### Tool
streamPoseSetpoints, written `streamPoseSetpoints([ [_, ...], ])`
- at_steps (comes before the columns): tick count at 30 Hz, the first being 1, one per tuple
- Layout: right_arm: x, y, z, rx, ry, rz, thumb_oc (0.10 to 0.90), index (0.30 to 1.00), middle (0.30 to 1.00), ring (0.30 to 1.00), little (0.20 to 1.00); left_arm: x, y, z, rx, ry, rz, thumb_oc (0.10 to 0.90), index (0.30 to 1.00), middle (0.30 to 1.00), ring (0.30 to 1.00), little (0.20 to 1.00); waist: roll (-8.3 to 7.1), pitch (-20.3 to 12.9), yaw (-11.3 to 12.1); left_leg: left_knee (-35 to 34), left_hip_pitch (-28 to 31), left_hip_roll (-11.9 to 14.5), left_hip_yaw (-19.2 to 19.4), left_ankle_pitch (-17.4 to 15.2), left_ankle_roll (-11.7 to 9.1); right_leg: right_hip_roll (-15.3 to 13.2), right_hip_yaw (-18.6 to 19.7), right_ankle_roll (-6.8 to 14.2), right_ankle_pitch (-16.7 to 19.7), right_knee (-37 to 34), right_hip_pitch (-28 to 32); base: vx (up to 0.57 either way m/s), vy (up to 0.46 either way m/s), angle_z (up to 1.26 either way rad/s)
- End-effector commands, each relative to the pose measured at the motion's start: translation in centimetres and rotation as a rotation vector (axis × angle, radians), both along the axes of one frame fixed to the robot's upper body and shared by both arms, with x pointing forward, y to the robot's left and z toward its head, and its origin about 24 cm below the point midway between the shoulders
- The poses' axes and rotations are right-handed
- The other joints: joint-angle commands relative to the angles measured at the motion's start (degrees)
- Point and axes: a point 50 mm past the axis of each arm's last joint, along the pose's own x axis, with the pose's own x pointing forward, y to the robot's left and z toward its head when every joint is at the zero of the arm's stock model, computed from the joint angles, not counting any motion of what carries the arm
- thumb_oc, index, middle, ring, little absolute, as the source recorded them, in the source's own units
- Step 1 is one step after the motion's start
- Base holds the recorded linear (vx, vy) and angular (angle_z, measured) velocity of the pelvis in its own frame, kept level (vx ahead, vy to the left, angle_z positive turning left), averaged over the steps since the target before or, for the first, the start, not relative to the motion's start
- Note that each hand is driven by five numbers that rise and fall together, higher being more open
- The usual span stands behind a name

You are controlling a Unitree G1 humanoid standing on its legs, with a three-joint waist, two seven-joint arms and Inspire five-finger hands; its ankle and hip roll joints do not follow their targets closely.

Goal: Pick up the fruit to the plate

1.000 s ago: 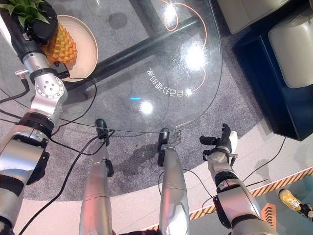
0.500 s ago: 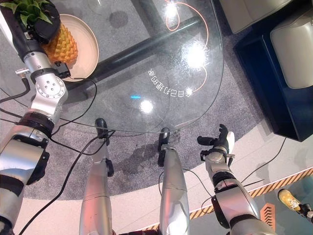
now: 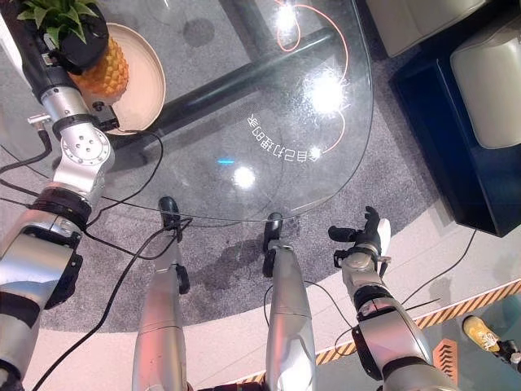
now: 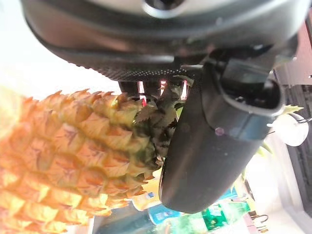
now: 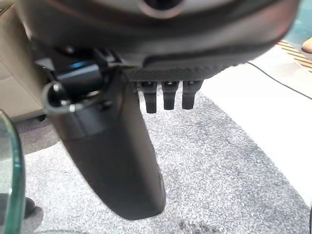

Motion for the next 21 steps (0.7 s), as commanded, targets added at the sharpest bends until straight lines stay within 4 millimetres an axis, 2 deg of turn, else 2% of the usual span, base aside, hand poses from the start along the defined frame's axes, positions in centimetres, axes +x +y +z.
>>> streamPoseSetpoints([
  [1,-1.3,-2.1,-0.4,-0.015,0.002,-0.108,0.8,0.9,0.9,0.9,0.9,-3.0,-1.0,6.9,0.022,-0.369,-0.074,0.652,0.773,0.773,0.773,0.752,-2.07,-1.35,1.59,12.9,1.03,-0.49,3.22,-14.27,2.1,2.65,1.53,1.34,11.11,-16.76,4.2,0.0,0.0,0.0],
  [13,-1.3,-2.0,-0.3,-0.008,-0.006,-0.114,0.8,0.9,0.9,0.9,0.9,-3.4,-1.6,6.3,0.028,-0.39,-0.134,0.657,0.778,0.778,0.778,0.757,-2.24,-1.35,2.37,12.68,0.91,-0.5,2.64,-14.19,2.08,2.7,0.95,1.35,10.94,-16.81,4.46,0.0,0.0,0.0],
  [21,-1.4,-1.9,-0.5,0.001,-0.007,-0.126,0.8,0.9,0.9,0.9,0.9,-3.3,-1.4,5.1,0.014,-0.364,-0.165,0.682,0.799,0.799,0.799,0.782,-2.24,-1.35,3.18,12.67,0.84,-0.74,2.18,-14.3,2.21,2.58,0.3,1.44,10.96,-16.85,4.59,0.0,0.0,0.0],
])
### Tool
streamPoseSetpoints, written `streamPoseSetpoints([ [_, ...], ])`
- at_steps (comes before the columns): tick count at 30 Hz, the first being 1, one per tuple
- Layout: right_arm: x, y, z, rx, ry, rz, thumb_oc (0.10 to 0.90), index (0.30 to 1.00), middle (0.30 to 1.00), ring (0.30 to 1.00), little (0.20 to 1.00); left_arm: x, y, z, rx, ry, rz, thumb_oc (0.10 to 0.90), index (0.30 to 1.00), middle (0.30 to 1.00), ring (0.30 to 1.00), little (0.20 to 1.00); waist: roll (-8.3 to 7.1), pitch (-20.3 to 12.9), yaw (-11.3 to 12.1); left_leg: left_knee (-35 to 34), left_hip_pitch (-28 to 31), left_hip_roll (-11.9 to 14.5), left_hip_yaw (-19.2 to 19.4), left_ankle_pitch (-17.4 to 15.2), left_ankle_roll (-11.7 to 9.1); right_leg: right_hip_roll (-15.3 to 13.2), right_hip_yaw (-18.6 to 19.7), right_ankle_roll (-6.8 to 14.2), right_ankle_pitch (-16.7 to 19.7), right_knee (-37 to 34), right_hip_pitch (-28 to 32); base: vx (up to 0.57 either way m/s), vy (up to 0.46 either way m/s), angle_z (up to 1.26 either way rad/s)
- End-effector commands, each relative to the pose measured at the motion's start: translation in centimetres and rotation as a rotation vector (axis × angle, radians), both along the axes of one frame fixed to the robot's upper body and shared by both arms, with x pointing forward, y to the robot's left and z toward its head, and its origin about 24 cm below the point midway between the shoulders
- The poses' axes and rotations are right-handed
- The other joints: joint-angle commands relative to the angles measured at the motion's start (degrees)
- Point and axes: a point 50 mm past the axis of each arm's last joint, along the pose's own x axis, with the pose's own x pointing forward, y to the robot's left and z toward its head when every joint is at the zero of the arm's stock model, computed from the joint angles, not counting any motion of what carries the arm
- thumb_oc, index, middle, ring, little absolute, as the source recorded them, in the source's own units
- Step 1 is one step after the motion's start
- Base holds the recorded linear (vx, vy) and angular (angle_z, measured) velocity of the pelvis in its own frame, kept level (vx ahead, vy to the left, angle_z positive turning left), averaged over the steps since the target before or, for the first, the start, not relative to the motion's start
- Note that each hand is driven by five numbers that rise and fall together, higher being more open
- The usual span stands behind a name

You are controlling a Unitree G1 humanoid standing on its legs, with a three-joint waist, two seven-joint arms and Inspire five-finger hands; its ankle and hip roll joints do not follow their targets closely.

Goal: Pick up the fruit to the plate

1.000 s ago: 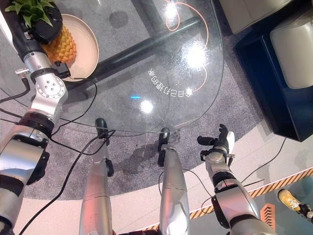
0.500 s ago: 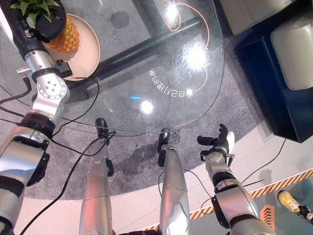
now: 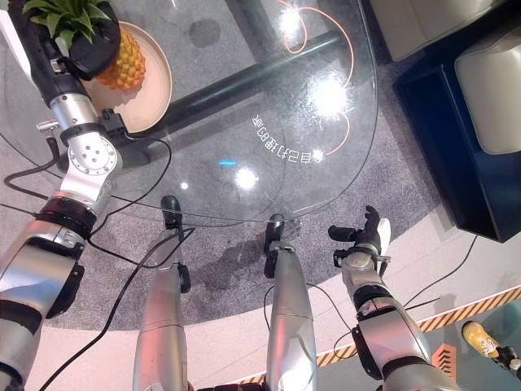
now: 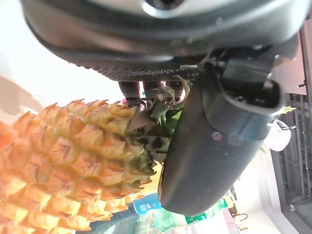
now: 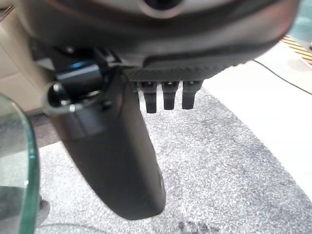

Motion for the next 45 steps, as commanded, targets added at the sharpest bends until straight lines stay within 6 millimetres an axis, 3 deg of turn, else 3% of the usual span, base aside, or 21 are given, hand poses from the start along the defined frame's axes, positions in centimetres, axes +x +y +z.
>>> streamPoseSetpoints([
  [1,-1.5,-2.0,-0.6,-0.001,-0.005,-0.124,0.8,0.9,0.9,0.9,0.9,-2.6,-0.4,6.4,-0.017,-0.328,-0.083,0.701,0.815,0.815,0.815,0.801,-2.27,-1.35,1.6,12.79,0.77,-0.77,2.64,-14.43,2.24,2.51,0.73,1.44,10.96,-16.88,4.37,0.0,0.0,0.0],
  [6,-1.6,-2.2,-0.6,0.001,-0.007,-0.13,0.8,0.9,0.9,0.9,0.9,-2.5,0.1,5.4,-0.044,-0.309,-0.092,0.751,0.858,0.858,0.858,0.851,-2.12,-1.35,1.87,12.77,0.58,-0.9,2.49,-14.38,2.24,2.39,0.58,1.47,10.99,-17.02,4.31,0.0,-0.004,0.02],
  [12,-1.8,-2.1,-0.9,0.003,-0.004,-0.133,0.8,0.9,0.9,0.9,0.9,-2.5,0.8,4.3,-0.083,-0.293,-0.081,0.72,0.832,0.832,0.832,0.82,-2.14,-1.35,2.13,13.07,0.39,-0.96,2.32,-14.58,2.3,2.16,0.44,1.56,11.02,-17.08,4.3,0.0,0.0,0.0],
  [14,-1.8,-2.1,-0.9,0.002,-0.002,-0.134,0.8,0.9,0.9,0.9,0.9,-2.4,0.9,4.0,-0.087,-0.286,-0.077,0.745,0.853,0.853,0.853,0.845,-2.13,-1.35,2.17,13.12,0.4,-0.93,2.35,-14.58,2.32,2.11,0.4,1.5,11.01,-17.11,4.35,0.0,0.0,0.0],
  [15,-1.8,-2.1,-0.9,0.003,-0.001,-0.134,0.8,0.9,0.9,0.9,0.9,-2.4,0.9,3.9,-0.09,-0.283,-0.075,0.8,0.9,0.9,0.9,0.9,-2.11,-1.35,2.21,13.16,0.39,-0.97,2.35,-14.61,2.33,2.13,0.38,1.48,10.98,-17.04,4.32,0.0,0.0,0.0],
  [45,-2.3,-2.1,-1.4,0.015,-0.006,-0.156,0.8,0.9,0.9,0.9,0.9,-2.6,1.0,1.7,-0.113,-0.248,-0.153,0.8,0.9,0.9,0.9,0.9,-1.79,-1.35,3.17,13.45,0.26,-1.31,1.85,-14.92,2.55,1.54,-0.3,1.7,11.07,-17.03,4.64,0.0,0.0,0.0],
])
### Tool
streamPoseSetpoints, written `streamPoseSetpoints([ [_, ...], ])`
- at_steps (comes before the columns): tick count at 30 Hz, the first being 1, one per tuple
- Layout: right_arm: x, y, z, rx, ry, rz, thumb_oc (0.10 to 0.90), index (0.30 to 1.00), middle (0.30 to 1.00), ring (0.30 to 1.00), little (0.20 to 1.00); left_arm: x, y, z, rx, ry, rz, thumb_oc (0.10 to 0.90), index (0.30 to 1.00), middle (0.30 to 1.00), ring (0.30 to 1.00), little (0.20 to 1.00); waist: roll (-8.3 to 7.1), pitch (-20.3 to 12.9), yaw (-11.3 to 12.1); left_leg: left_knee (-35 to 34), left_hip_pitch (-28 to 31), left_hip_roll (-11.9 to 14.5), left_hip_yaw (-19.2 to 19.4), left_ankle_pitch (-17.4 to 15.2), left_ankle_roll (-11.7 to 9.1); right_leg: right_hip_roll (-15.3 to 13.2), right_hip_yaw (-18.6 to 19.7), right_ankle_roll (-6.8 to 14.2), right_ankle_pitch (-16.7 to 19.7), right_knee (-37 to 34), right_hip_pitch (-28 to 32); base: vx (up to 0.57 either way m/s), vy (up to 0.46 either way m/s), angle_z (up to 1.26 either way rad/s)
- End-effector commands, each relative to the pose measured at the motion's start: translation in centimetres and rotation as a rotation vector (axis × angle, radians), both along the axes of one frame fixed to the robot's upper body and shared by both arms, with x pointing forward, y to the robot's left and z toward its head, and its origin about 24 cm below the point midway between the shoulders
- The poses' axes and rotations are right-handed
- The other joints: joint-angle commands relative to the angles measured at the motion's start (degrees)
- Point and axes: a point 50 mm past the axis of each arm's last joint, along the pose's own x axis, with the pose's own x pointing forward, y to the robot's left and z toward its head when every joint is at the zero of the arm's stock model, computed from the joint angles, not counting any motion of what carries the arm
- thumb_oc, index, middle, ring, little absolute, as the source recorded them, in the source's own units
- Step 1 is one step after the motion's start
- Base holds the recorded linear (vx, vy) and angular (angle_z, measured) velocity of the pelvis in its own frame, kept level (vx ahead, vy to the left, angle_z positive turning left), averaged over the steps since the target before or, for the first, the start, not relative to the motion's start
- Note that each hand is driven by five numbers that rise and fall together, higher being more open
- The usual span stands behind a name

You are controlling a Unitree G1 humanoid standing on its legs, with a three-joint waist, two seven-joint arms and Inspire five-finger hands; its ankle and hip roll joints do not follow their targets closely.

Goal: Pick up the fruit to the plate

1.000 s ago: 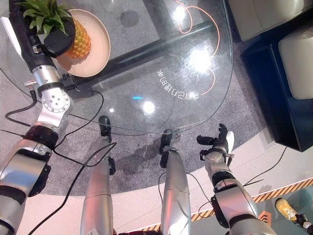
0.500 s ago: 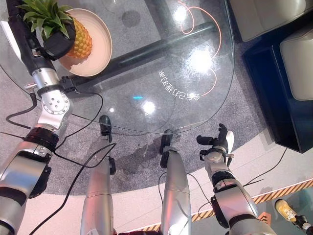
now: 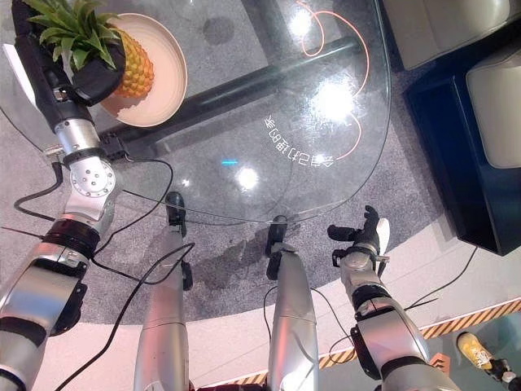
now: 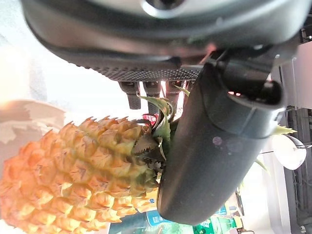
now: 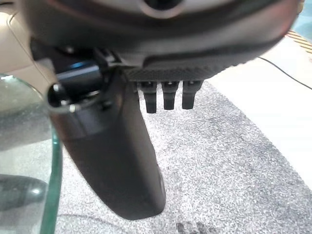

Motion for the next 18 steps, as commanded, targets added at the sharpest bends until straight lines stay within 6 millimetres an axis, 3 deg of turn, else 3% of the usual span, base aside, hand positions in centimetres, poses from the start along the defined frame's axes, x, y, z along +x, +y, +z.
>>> streamPoseSetpoints([
  [1,-2.4,-2.4,-1.4,0.01,0.004,-0.151,0.8,0.9,0.9,0.9,0.9,-1.8,0.2,4.6,-0.068,-0.275,-0.068,0.8,0.9,0.9,0.9,0.9,-1.7,-1.35,1.67,13.5,0.94,-1.33,2.8,-14.91,2.23,1.51,0.56,1.72,11.06,-16.97,4.66,0.0,0.0,0.0],
  [18,-2.7,-3.1,-1.4,0.016,0.005,-0.169,0.8,0.9,0.9,0.9,0.9,-2.4,-0.9,2.9,0.001,-0.258,-0.104,0.8,0.9,0.9,0.9,0.9,-1.18,-1.35,3.09,13.13,1.29,-1.71,2.26,-14.95,2.44,0.83,-0.52,2.02,11.27,-17.31,5.4,0.0,-0.002,0.01],
])
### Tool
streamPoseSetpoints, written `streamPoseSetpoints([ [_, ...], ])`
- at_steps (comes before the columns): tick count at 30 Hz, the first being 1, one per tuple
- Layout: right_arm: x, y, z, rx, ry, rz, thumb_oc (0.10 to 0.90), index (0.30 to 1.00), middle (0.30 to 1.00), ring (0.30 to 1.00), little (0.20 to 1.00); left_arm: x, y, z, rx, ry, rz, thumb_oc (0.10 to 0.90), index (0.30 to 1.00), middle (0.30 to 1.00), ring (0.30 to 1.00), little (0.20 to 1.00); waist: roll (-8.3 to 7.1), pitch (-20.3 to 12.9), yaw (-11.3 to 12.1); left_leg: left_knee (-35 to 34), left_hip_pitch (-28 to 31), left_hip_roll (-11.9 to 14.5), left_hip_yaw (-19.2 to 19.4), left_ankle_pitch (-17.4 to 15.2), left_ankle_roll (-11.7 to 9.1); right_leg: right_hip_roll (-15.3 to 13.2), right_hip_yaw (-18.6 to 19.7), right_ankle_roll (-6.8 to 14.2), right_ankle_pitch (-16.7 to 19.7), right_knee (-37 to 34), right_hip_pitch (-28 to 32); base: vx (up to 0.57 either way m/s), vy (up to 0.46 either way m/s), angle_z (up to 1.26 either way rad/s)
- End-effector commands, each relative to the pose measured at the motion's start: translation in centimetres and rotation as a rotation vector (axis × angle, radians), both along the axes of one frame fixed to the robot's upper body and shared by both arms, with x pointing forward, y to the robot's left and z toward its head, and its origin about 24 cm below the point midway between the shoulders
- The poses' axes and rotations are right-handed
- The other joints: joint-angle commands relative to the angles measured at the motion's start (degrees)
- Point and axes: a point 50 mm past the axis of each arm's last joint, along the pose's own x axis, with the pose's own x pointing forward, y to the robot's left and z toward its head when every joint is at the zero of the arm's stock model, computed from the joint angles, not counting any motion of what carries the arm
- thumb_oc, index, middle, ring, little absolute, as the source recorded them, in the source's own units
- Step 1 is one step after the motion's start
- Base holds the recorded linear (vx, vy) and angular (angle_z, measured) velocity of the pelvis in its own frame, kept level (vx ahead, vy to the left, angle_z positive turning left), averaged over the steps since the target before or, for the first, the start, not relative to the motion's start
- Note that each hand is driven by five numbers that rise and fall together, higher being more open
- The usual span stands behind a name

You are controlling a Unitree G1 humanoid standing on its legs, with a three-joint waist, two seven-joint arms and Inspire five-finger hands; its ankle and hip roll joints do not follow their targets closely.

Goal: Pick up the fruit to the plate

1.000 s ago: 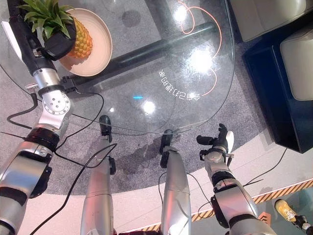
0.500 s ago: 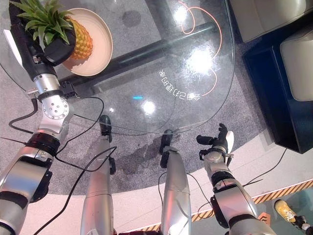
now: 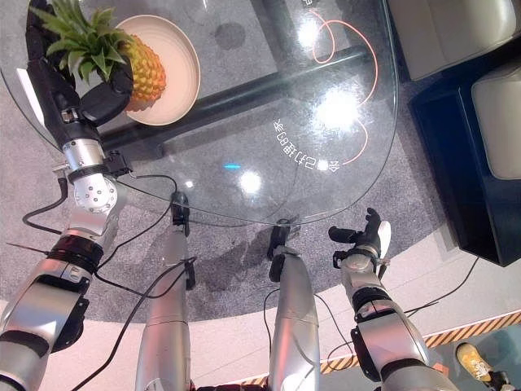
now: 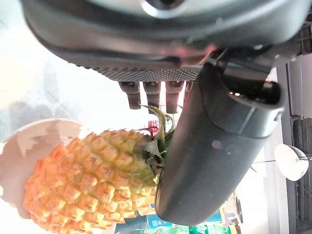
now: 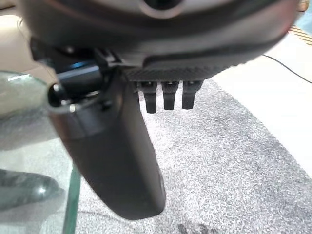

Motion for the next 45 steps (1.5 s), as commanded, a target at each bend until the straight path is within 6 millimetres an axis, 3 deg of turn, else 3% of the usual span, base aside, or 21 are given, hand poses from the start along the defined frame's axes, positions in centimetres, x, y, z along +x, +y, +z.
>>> streamPoseSetpoints([
  [1,-2.2,-2.7,-0.9,-0.009,0.007,-0.14,0.8,0.9,0.9,0.9,0.9,-1.4,-0.5,4.8,-0.003,-0.265,-0.041,0.8,0.9,0.9,0.9,0.9,-1.23,-1.33,0.68,14.01,0.42,-1.69,2.6,-15.13,2.13,1.1,0.29,2.16,11.37,-17.18,4.29,0.0,0.0,0.0],
  [27,-3.2,-3.0,-1.8,0.001,0.012,-0.174,0.8,0.9,0.9,0.9,0.9,-2.4,-0.5,1.0,0.003,-0.203,-0.049,0.8,0.9,0.9,0.9,0.9,-0.26,-1.33,2.28,13.57,0.62,-2.19,1.72,-14.71,2.26,0.34,-0.66,2.29,11.64,-17.55,4.9,0.0,0.0,0.0],
  [39,-3.4,-3.3,-1.8,0.004,0.017,-0.173,0.8,0.9,0.9,0.9,0.9,-2.3,0.1,0.2,-0.028,-0.159,-0.014,0.8,0.9,0.9,0.9,0.9,-0.25,-1.33,2.77,13.13,1.97,-2.13,1.63,-14.54,2.1,0.1,-0.95,2.36,11.64,-17.91,6.52,0.0,0.0,0.0],
  [45,-4.5,-2.9,-3.4,0.04,0.056,-0.17,0.8,0.9,0.9,0.9,0.9,-2.0,2.4,-3.2,-0.145,0.025,0.042,0.8,0.9,0.9,0.9,0.9,-0.11,-1.33,3.39,10.7,5.97,-1.96,1.32,-13.87,1.77,-0.06,-0.48,2.93,12.08,-19.61,10.04,0.0,-0.012,0.0],
])
